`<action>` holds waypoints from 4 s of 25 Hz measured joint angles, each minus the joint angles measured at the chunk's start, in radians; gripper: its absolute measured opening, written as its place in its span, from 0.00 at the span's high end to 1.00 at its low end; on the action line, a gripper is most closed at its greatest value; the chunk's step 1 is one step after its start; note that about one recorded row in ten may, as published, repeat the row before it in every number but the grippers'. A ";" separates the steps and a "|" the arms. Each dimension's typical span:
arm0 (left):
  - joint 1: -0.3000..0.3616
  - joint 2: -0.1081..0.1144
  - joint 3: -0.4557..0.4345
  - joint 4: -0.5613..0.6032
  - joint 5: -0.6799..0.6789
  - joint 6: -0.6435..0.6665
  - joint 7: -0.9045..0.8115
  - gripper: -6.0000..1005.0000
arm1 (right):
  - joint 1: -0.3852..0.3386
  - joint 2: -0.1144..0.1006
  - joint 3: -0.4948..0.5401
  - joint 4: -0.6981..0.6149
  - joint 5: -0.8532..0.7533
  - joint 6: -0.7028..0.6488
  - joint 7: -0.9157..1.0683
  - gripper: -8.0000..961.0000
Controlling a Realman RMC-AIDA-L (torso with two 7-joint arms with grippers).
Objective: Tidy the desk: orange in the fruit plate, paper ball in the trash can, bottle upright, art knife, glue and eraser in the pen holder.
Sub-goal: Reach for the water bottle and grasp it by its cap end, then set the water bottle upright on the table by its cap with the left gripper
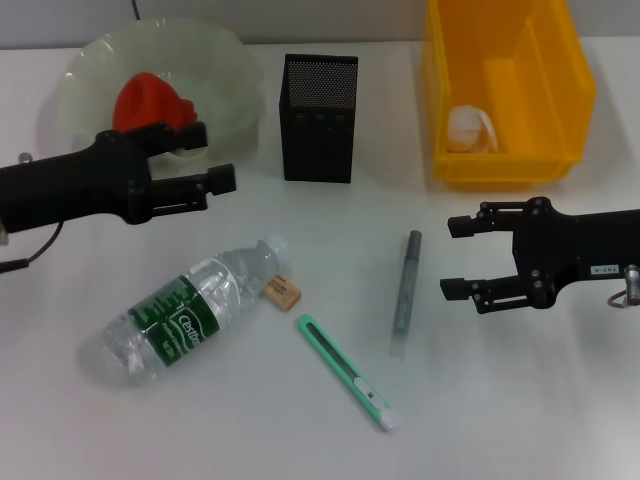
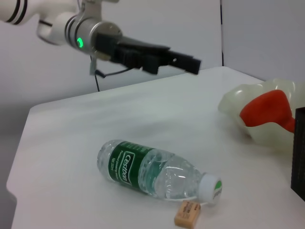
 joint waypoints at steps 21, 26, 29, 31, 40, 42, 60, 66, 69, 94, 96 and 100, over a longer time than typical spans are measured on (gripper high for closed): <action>-0.315 -0.074 0.366 0.415 0.496 -0.094 -0.848 0.16 | -0.003 0.006 0.002 -0.011 -0.002 0.015 -0.020 0.18; -0.358 -0.078 0.484 0.415 0.555 -0.102 -0.975 0.16 | -0.003 0.008 0.001 -0.011 -0.002 0.015 -0.021 0.18; -0.380 -0.082 0.569 0.409 0.591 -0.117 -1.057 0.17 | -0.004 0.011 0.001 -0.011 -0.002 0.015 -0.029 0.18; -0.386 -0.085 0.619 0.407 0.598 -0.138 -1.097 0.17 | -0.005 0.012 0.002 -0.012 -0.002 0.015 -0.032 0.18; -0.390 -0.087 0.745 0.378 0.594 -0.222 -1.155 0.19 | -0.004 0.014 0.001 -0.012 -0.002 0.026 -0.035 0.18; -0.392 -0.087 0.753 0.370 0.596 -0.228 -1.156 0.20 | -0.003 0.014 0.001 -0.012 -0.002 0.027 -0.036 0.18; -0.408 -0.087 0.846 0.283 0.602 -0.303 -1.164 0.23 | 0.000 0.015 0.000 -0.012 -0.002 0.028 -0.047 0.18; -0.408 -0.087 0.874 0.275 0.603 -0.319 -1.165 0.25 | 0.000 0.016 0.000 -0.012 -0.002 0.028 -0.047 0.18; -0.407 -0.087 0.882 0.273 0.604 -0.327 -1.155 0.25 | 0.000 0.016 0.000 -0.012 -0.002 0.028 -0.047 0.18; -0.402 -0.087 0.903 0.259 0.603 -0.352 -1.114 0.56 | -0.007 0.017 0.005 -0.012 -0.002 0.022 -0.047 0.18; -0.398 -0.087 0.902 0.270 0.601 -0.351 -1.114 0.56 | -0.007 0.017 0.003 -0.012 -0.002 0.023 -0.047 0.18; -0.367 -0.082 0.897 0.335 0.598 -0.332 -1.109 0.56 | -0.007 0.017 0.002 -0.012 -0.002 0.020 -0.047 0.18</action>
